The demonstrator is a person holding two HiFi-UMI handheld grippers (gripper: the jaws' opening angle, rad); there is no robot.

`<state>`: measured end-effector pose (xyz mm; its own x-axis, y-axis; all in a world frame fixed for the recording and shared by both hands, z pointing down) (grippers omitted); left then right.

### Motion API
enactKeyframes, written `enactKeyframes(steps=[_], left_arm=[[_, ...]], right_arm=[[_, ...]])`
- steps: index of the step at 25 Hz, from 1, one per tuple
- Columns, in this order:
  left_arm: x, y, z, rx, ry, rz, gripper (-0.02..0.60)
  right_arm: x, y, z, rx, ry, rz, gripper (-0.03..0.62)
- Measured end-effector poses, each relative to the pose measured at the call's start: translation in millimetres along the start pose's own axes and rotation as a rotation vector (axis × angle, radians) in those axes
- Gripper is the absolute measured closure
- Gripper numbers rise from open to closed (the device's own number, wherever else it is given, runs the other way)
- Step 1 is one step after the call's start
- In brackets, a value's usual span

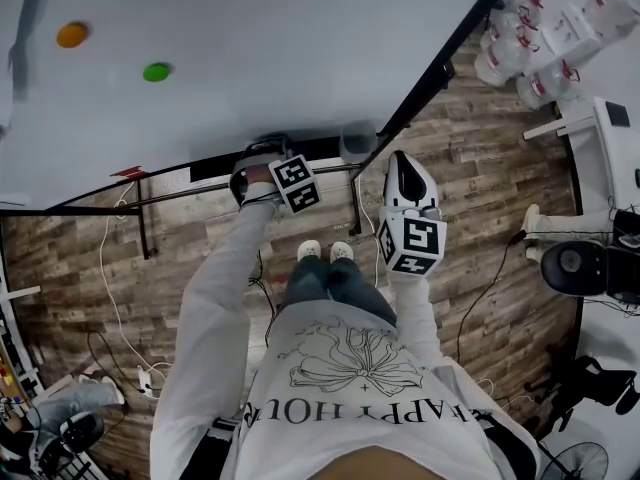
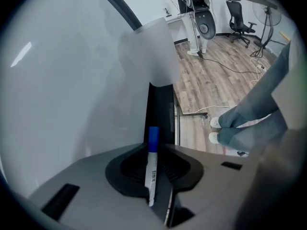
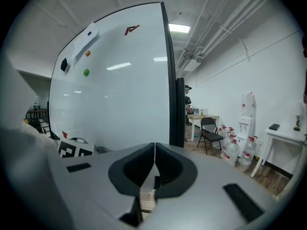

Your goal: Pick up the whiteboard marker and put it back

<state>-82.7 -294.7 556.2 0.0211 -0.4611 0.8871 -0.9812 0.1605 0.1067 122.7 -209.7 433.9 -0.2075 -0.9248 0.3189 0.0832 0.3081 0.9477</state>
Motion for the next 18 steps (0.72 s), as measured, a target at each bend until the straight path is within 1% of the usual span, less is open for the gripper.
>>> enactKeyframes(steps=[4, 11, 18], left_arm=[[2.1, -0.5, -0.6, 0.023, -0.010, 0.012, 0.518], [3.4, -0.9, -0.9, 0.025, -0.022, 0.004, 0.522], [-13.8, 2.0, 1.1, -0.066, -0.072, -0.073, 0.525]], right_arm=[[1.0, 1.3, -0.9, 0.004, 0.006, 0.004, 0.588], [1.0, 4.8, -2.2, 0.011, 0.014, 0.011, 0.588], [-0.6, 3.1, 0.1, 0.011, 0.012, 0.007, 0.588]])
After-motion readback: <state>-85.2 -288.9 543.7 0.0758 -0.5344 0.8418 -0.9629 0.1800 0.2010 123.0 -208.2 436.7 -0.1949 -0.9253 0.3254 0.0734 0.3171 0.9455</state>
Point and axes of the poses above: the fingertips, and each gripper's own axes: x forward along the fingers, z to its left, y out of its underside, the point moved 10 cm from there along -x, backward along the fingers, and after that the axes turned 1 degree about z, right-handed, at the moved point
